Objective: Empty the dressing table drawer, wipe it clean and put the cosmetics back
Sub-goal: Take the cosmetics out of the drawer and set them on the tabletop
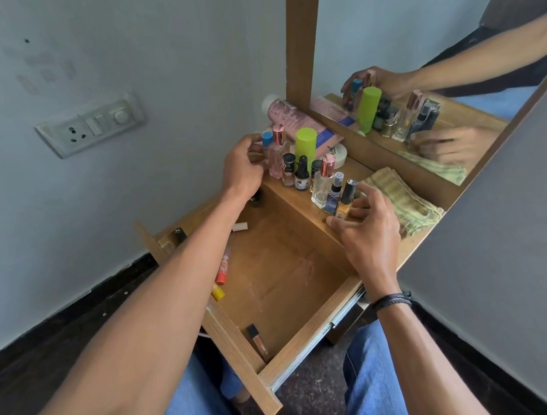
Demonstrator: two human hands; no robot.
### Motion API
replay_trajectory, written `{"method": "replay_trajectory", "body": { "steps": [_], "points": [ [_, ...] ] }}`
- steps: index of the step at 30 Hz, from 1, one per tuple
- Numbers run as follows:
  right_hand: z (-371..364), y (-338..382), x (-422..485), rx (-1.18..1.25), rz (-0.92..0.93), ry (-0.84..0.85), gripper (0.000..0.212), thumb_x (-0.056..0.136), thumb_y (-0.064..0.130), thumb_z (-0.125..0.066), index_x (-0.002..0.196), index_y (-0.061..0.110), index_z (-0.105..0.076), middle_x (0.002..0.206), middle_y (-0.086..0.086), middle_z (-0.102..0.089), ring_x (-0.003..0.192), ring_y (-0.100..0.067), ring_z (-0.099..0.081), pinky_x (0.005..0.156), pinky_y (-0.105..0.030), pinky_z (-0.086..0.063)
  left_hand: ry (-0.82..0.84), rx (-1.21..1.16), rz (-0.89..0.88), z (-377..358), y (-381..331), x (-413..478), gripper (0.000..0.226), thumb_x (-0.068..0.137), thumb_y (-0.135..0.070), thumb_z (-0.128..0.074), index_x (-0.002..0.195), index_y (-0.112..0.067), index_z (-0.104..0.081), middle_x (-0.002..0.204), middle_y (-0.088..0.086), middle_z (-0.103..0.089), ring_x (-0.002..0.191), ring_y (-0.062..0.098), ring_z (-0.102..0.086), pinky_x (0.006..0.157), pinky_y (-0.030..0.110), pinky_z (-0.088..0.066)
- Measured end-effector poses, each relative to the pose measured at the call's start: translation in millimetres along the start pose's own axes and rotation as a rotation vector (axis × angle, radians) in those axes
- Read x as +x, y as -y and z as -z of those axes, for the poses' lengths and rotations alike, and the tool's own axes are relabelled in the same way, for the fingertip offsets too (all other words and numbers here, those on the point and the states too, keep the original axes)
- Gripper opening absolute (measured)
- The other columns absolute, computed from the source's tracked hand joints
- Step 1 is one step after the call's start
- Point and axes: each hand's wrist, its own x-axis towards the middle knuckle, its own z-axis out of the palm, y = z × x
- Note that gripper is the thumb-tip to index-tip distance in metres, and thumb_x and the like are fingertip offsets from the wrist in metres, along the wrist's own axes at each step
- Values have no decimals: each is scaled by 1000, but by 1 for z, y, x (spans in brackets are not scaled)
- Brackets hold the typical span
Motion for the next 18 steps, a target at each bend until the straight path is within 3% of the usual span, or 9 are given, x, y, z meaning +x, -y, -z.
{"method": "replay_trajectory", "body": {
  "steps": [4,7,11,14,18],
  "points": [
    [0,1,0,-15,-4,-1,70,77,24,-90,137,25,-56,112,6,-60,91,-3,-55,69,-1,-38,25,-15,8,4,2,-4,47,89,5,-69,130,-16,-60,109,-8,-67,96,3,-66,81,17,-56],
    [0,1,1,-15,-14,5,70,77,24,-90,138,24,-56,112,5,-60,92,-5,-56,69,-1,-37,0,-2,22,13,9,-10,52,90,7,-65,135,-19,-58,123,-7,-65,108,8,-65,89,20,-55],
    [0,2,1,-20,-17,8,70,77,23,-89,139,23,-55,112,4,-60,94,-7,-57,74,-7,-38,-44,55,30,21,24,-29,50,94,2,-62,138,-21,-56,127,-8,-63,104,4,-63,75,4,-46],
    [0,3,-1,-16,-19,2,69,77,25,-89,138,24,-56,110,4,-60,94,-9,-57,82,-21,-47,-45,44,20,24,23,-30,45,97,-3,-60,138,-20,-57,125,-8,-64,98,0,-61,90,17,-51],
    [1,5,-1,-23,-18,-3,69,76,26,-90,136,25,-56,107,3,-60,92,-11,-58,84,-28,-50,53,-134,35,27,1,-11,46,98,-4,-59,141,-19,-54,130,-7,-65,117,9,-60,107,35,-48]
  ]
}}
